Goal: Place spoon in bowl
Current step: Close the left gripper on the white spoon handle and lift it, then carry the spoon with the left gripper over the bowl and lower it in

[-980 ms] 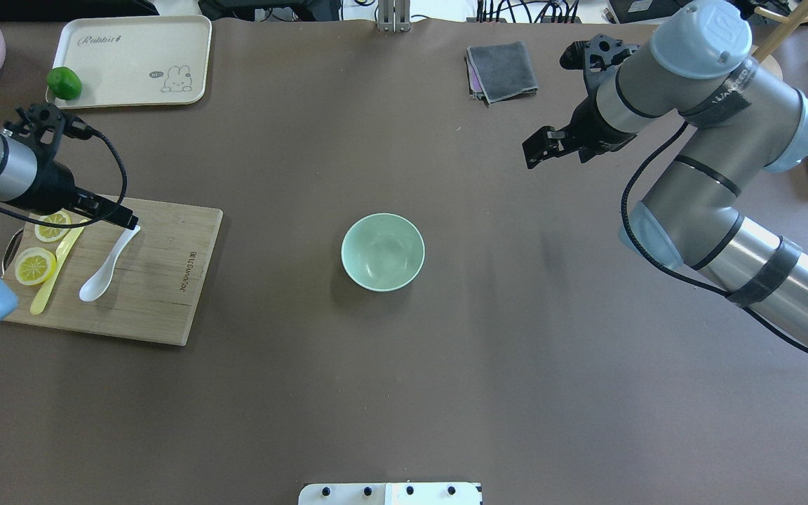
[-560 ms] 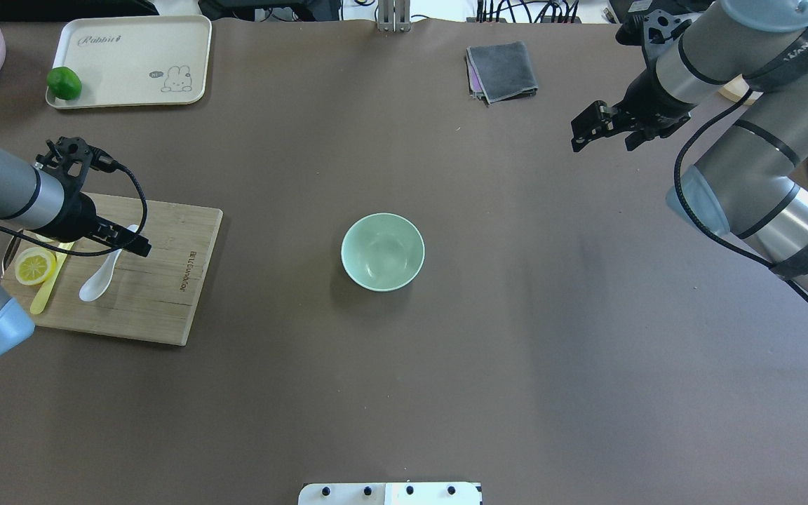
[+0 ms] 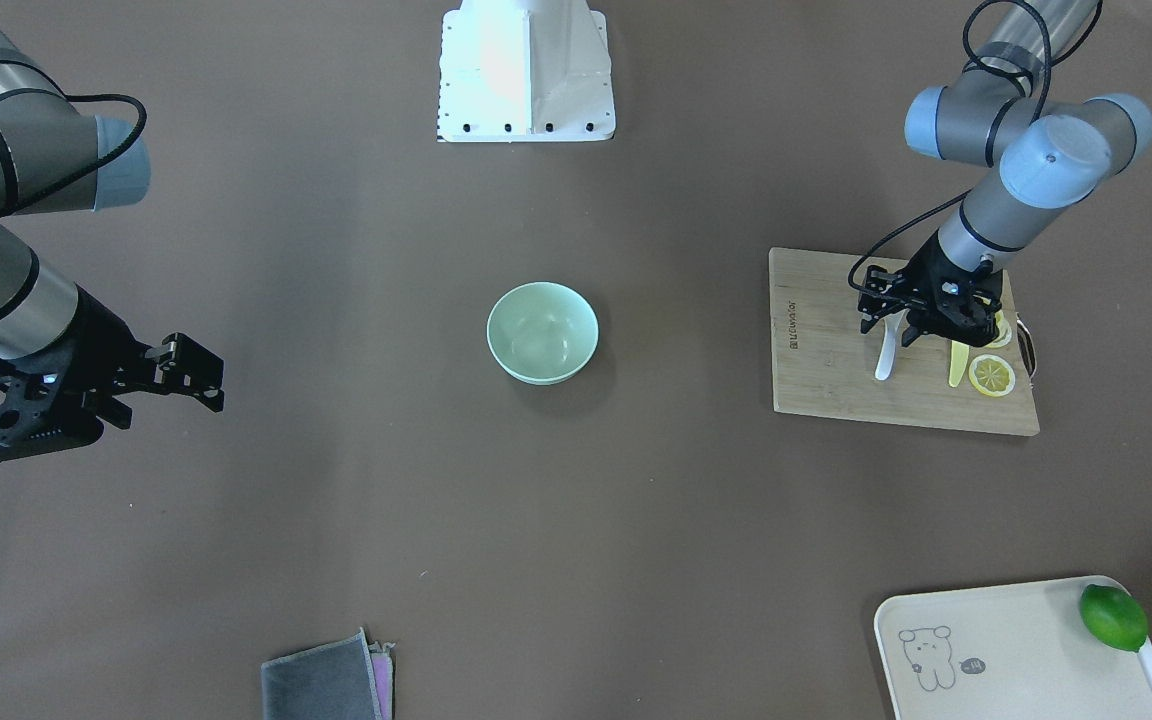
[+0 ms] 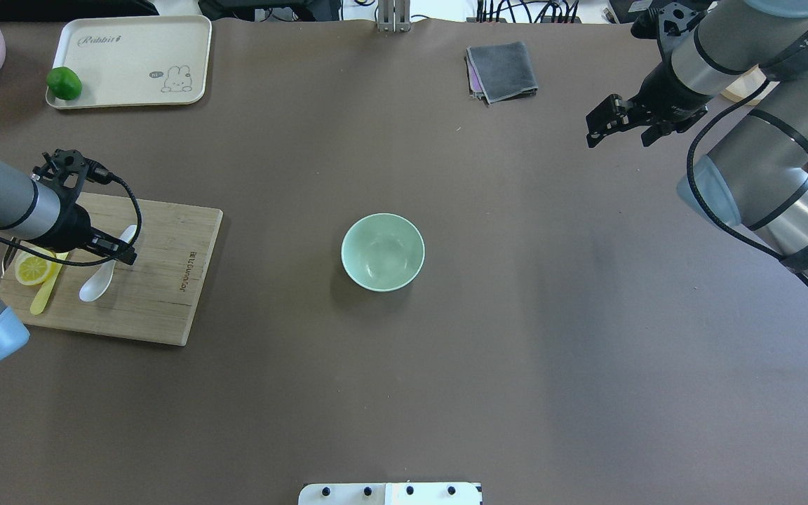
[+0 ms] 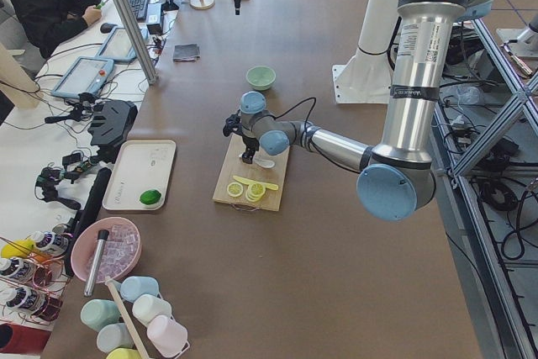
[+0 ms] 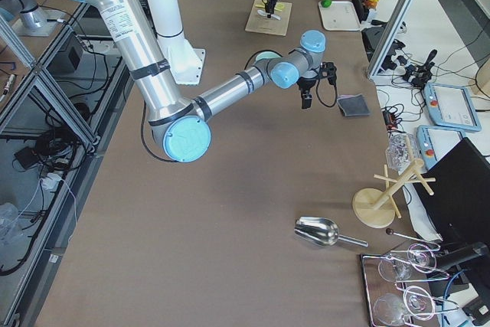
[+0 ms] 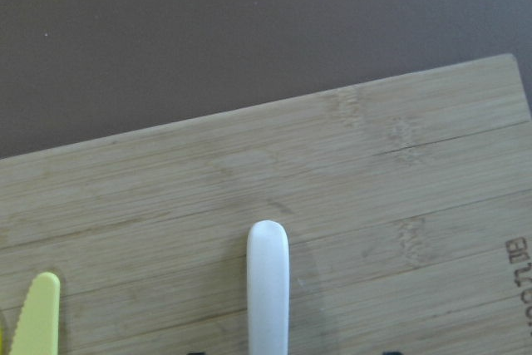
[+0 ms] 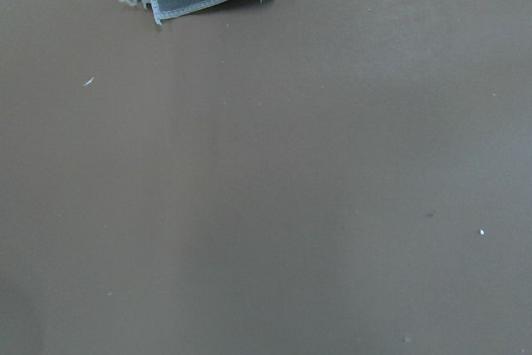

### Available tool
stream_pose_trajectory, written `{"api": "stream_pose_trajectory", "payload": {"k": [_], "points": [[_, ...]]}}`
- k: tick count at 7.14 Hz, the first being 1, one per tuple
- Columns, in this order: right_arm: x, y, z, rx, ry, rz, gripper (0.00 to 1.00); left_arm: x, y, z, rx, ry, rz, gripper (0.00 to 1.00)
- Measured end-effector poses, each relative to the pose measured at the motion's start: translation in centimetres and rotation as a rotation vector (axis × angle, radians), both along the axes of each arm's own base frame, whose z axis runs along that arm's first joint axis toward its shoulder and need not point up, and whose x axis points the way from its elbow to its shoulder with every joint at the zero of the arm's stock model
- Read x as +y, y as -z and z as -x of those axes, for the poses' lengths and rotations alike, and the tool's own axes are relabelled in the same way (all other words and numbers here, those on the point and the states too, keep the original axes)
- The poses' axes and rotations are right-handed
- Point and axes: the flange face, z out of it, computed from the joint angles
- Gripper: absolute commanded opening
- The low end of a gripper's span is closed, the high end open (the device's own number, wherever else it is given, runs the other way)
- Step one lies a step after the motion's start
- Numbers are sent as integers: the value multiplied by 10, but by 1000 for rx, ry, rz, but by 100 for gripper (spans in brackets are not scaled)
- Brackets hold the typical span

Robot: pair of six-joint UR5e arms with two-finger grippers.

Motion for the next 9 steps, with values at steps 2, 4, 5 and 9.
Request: {"api": "stream_pose_trajectory", "payload": {"k": [2,4,5,9], "points": [[-1,-1,-3,2,-5,1,100,0,-1,0,-2,1,4,0],[-3,-3,-12,10,-17,17,100,2,21,1,29,-4,1,0],[0,-4,-16,12,-21,22,100,1,52,1,63,-13,3,0],[5,-41,-57,45,-15,5,100,-25,253,-64,243,87,139,0]]}}
